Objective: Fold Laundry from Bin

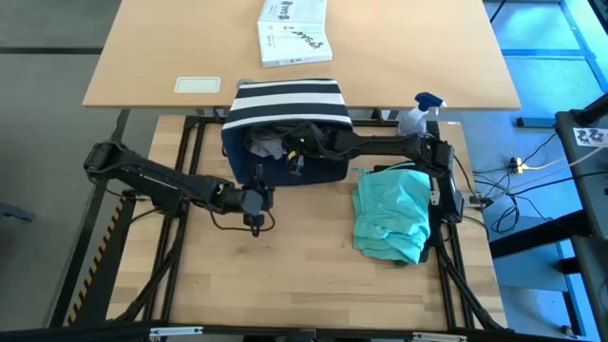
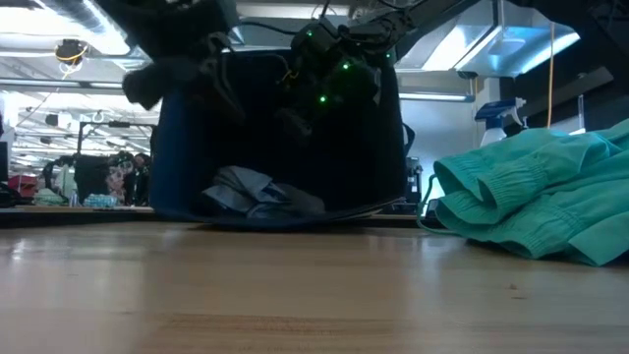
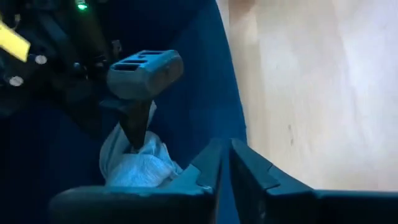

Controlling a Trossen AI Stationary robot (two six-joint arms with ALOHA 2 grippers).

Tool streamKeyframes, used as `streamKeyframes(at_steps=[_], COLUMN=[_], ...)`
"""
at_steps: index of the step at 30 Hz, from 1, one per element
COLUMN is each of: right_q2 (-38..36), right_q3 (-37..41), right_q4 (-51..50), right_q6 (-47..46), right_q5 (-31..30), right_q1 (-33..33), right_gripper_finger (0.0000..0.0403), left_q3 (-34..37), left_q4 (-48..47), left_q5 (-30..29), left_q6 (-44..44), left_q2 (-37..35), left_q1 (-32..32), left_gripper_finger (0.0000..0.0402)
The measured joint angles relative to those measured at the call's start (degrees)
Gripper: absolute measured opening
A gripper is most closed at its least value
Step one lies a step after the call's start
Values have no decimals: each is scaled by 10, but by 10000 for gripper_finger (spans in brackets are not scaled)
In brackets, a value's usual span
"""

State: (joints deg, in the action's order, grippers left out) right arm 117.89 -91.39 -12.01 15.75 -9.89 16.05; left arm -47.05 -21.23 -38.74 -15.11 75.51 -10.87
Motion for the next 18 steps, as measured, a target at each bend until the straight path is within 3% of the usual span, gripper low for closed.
streamKeyframes(at_steps=[7, 10, 18], right_q2=[0, 0, 0], right_q3=[0, 0, 0], right_q4=[4, 4, 4], right_q6=[0, -1, -3], right_q5=[-7, -6, -7], right_q1=[1, 0, 1], right_gripper_finger=[321, 321, 321], left_q3=[25, 47, 84], left_q4=[8, 23, 163], left_q5=[68, 59, 68], left_q6=[-11, -48, -182], left_q2=[10, 14, 23], left_q1=[78, 120, 205], left_gripper_finger=[112, 156, 212])
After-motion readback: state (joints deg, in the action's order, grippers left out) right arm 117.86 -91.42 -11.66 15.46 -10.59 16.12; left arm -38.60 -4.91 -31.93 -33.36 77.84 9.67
